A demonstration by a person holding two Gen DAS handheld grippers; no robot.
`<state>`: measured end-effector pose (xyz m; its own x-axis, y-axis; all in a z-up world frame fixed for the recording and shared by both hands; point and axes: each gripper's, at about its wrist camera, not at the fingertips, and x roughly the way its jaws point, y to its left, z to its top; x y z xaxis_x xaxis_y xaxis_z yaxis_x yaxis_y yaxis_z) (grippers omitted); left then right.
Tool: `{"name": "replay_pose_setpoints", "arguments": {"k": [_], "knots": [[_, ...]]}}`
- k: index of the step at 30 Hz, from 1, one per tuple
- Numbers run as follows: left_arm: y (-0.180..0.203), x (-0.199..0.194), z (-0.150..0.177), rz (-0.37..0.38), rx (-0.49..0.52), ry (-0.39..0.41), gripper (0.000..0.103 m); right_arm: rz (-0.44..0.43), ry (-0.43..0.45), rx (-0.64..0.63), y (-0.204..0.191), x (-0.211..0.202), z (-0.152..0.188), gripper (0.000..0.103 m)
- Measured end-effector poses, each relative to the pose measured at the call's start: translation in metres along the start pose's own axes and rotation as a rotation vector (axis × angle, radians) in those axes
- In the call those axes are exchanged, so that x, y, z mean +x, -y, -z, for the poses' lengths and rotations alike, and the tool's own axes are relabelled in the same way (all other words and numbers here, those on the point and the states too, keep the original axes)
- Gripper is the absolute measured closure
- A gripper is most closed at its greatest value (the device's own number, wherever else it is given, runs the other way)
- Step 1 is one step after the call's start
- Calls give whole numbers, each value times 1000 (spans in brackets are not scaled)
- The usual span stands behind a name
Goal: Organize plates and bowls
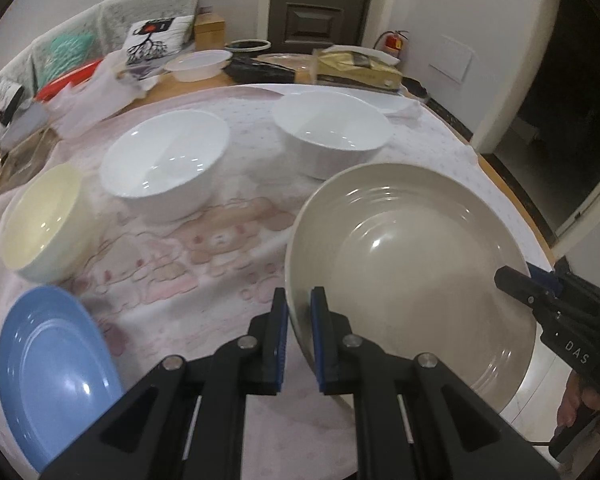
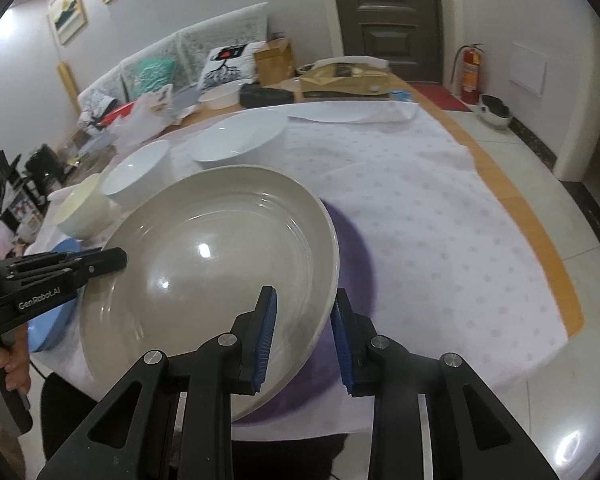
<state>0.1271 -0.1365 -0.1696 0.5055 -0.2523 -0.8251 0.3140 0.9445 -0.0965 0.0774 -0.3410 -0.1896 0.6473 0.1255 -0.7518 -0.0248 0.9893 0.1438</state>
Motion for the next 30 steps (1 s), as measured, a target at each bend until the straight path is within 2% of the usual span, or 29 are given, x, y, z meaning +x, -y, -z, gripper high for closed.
{"name": "replay_pose_setpoints", "arguments": {"k": [4,17,23,25,27,30], "knots": [[11,11,-3,-31,57,-10,93,30,-18,-25,3,4,-4,80],[17,30,-11,-54,93,-23,93,119,-67,-72,1,18,-6,79],[17,32,-12,-59,96,-24,93,125,-83,-83,1,22,-6,78],[17,33,-11,-56,91,-27,92,122,-91,-94,-2,23,-5,75],[16,33,-10,-54,89,-31,91,122,-95,-113,-7,25,-3,65],[13,28,-8,-44,82,-27,90,152,-101,-145,-13,28,-2,61]]}}
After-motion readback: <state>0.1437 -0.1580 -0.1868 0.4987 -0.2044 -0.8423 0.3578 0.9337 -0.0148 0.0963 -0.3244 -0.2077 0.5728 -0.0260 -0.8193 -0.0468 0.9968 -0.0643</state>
